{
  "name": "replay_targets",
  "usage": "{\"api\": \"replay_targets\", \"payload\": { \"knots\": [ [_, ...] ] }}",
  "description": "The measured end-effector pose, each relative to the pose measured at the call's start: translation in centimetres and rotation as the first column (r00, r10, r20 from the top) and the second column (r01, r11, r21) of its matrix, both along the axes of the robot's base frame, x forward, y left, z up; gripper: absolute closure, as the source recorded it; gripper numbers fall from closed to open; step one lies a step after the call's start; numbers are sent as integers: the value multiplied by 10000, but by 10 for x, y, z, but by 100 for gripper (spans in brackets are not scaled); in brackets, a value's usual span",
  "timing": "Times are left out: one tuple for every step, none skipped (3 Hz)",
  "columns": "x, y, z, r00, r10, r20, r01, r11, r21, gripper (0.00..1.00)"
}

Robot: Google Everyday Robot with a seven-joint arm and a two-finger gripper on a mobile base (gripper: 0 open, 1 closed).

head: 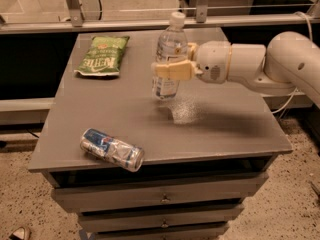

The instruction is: Move blue plastic bottle near redbull can

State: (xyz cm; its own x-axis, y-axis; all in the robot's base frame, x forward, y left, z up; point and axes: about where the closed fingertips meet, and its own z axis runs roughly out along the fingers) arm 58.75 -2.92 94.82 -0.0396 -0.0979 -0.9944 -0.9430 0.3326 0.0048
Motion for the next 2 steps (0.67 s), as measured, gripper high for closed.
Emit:
{"api": "replay_targets", "payload": {
  "knots": [
    [-29, 27, -12, 9979, 653, -6, -654, 9978, -59, 100],
    [-51, 48, -21, 9935, 1141, -32, -1141, 9934, -60, 100]
  ]
}}
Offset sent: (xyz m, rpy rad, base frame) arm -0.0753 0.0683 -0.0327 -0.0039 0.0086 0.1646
